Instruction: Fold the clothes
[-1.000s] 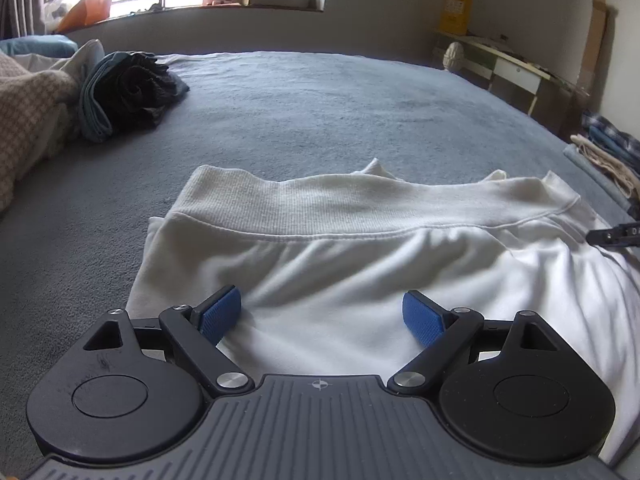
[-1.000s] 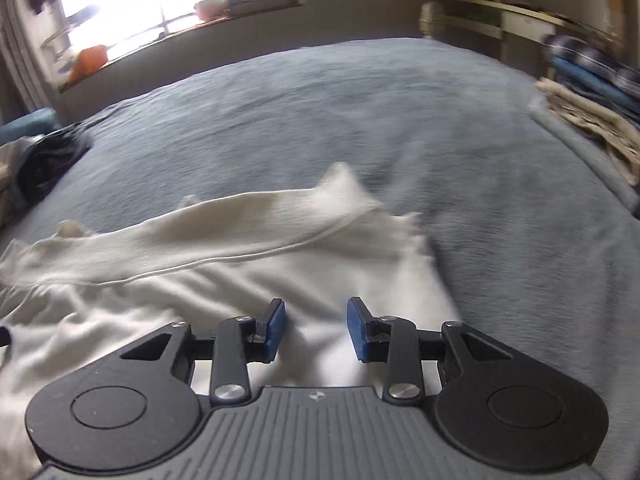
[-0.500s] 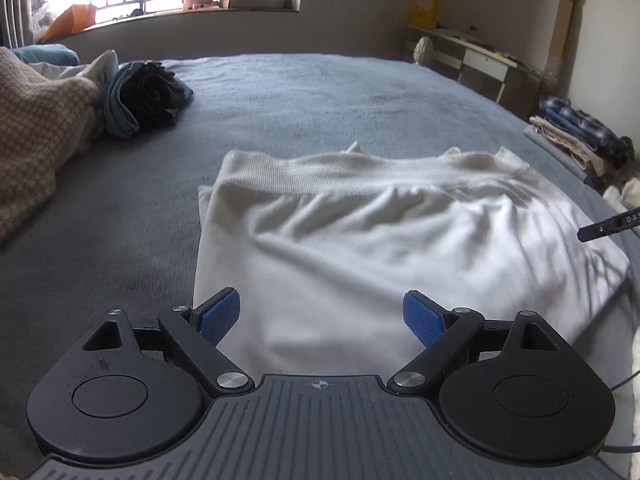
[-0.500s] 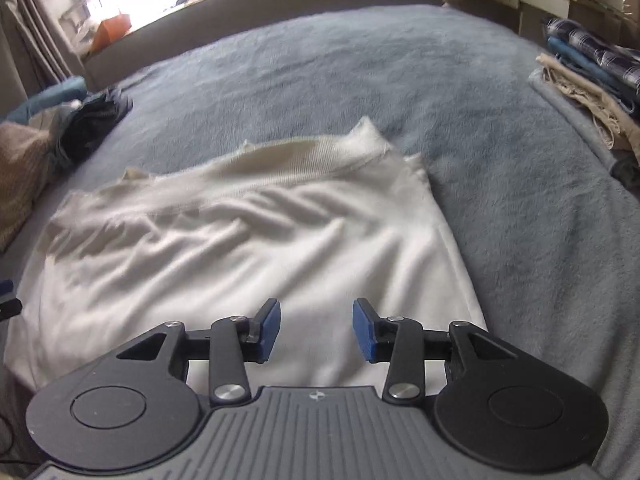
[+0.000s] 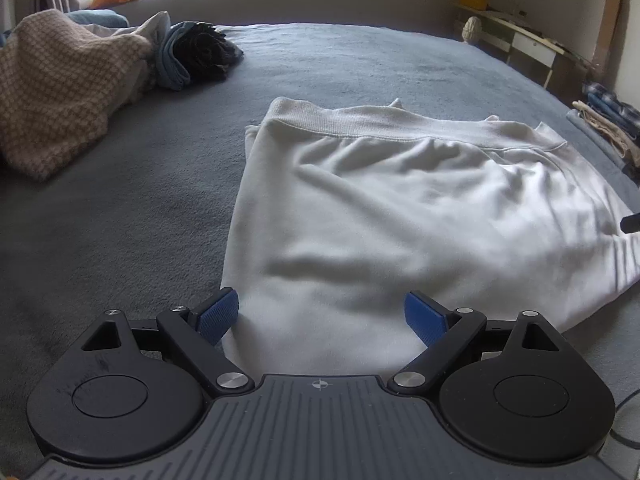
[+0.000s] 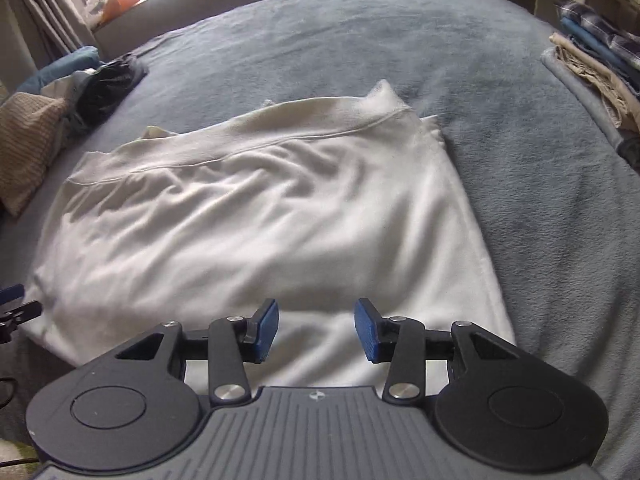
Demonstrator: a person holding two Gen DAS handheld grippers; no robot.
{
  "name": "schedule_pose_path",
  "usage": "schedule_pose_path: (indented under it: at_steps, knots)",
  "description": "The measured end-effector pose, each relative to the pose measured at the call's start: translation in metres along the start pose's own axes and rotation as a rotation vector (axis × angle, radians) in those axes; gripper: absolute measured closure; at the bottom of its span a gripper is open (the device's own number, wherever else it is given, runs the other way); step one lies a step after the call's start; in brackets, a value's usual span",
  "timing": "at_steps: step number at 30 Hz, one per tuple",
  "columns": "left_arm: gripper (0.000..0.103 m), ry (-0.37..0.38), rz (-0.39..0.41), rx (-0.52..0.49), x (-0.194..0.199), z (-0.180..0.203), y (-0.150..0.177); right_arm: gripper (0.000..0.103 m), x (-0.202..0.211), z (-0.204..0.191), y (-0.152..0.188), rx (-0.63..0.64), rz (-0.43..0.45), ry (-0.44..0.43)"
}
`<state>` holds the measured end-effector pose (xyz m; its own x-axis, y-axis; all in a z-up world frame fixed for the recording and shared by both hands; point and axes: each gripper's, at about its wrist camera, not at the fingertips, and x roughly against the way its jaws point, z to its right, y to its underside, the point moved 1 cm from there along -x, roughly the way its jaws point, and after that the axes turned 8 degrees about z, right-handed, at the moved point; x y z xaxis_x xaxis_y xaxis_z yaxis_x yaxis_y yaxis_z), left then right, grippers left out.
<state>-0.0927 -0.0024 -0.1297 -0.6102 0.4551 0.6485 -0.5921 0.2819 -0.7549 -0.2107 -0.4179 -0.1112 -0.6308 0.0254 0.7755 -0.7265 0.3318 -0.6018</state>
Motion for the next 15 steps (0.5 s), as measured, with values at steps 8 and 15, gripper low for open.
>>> schedule_pose_path:
  at_steps: [8,15]
  knots:
    - [0.012,-0.034,-0.053,0.131,-0.004,-0.009,0.015,0.058,-0.029,-0.069,0.010,0.260,-0.041,-0.038]
    - [0.011,-0.025,-0.049,0.146,-0.003,-0.013,0.018,0.057,-0.047,-0.069,0.025,0.294,-0.064,0.007]
